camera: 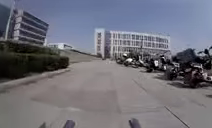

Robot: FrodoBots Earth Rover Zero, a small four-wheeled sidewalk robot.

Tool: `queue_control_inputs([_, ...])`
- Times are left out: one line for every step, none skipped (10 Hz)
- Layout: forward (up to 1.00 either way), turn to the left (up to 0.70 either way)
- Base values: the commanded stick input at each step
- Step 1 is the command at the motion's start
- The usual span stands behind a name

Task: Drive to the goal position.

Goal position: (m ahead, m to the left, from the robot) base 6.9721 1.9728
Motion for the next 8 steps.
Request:
queue_control_inputs([1.00,0.00])
queue_control_inputs([1.00,0.07])
queue_control_inputs([1.00,0.25])
queue_control_inputs([1.00,0.27])
queue_control_inputs([1.00,0.27])
queue_control_inputs([1.00,0.27])
queue_control_inputs([1.00,0.27])
queue_control_inputs([1.00,0.27])
